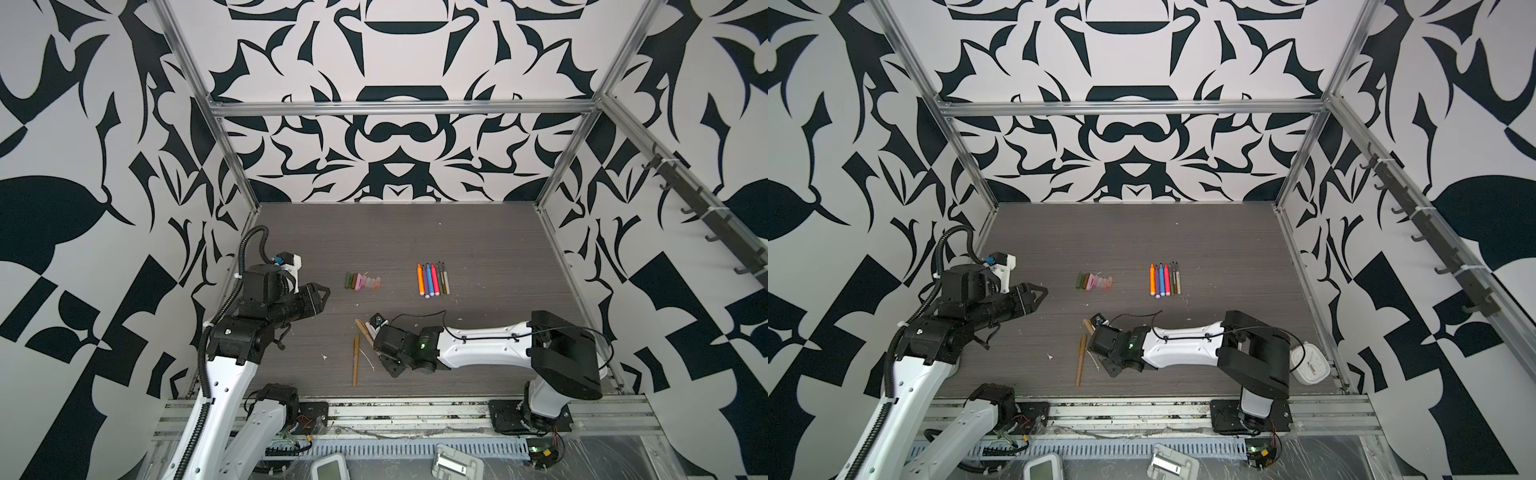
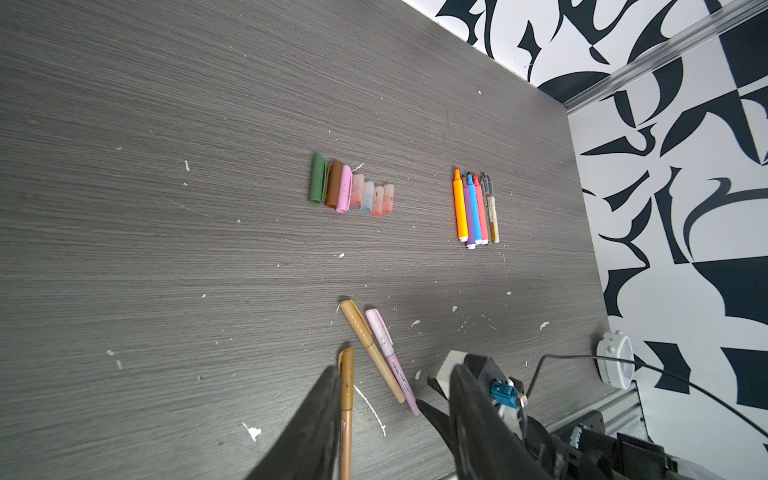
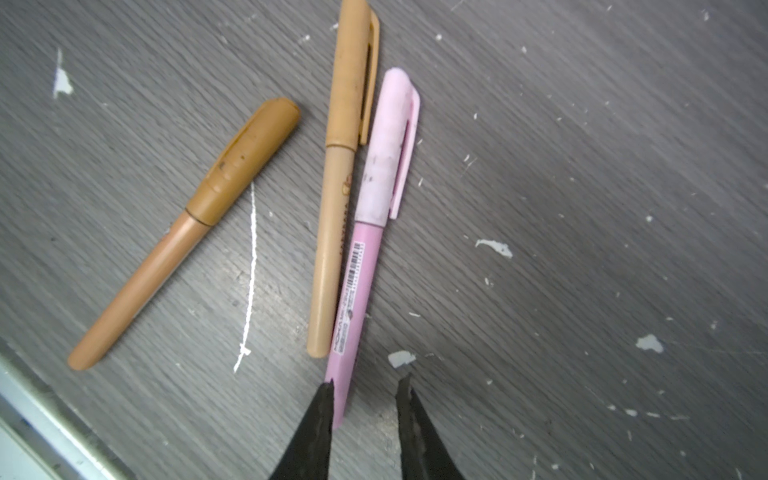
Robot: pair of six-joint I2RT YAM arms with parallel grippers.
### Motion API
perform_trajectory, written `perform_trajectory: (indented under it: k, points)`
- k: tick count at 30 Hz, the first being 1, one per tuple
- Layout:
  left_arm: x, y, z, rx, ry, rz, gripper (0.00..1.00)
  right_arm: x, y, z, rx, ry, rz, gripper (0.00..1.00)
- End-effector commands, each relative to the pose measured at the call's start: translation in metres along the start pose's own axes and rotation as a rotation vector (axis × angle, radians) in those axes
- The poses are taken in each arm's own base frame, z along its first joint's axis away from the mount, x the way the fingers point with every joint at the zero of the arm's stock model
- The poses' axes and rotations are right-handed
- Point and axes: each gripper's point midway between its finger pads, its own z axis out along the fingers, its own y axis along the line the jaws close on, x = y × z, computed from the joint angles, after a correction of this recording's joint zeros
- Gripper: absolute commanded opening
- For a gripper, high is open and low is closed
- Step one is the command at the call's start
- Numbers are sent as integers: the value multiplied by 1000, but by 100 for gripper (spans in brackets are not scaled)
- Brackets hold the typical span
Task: Open the pen caps
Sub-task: 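Move the open right gripper over the capped pink pen nearer the robot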
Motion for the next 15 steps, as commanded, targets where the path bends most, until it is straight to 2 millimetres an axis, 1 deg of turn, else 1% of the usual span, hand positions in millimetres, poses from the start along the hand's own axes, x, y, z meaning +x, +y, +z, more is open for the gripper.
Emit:
perform_trajectory:
  k: [1, 6, 8, 15]
  points:
    - [3, 2, 0, -6, 1, -6, 45, -13, 6, -7, -2, -29, 6, 28]
    - [3, 2, 0, -6, 0, -6, 45, -10, 5, -5, 1, -22, 10, 28]
    - [3, 2, -1, -6, 0, -6, 45, -7, 13, -5, -38, -6, 8, 28]
    - [3, 2, 0, -3, 1, -6, 45, -11, 25, -11, -79, -35, -7, 27]
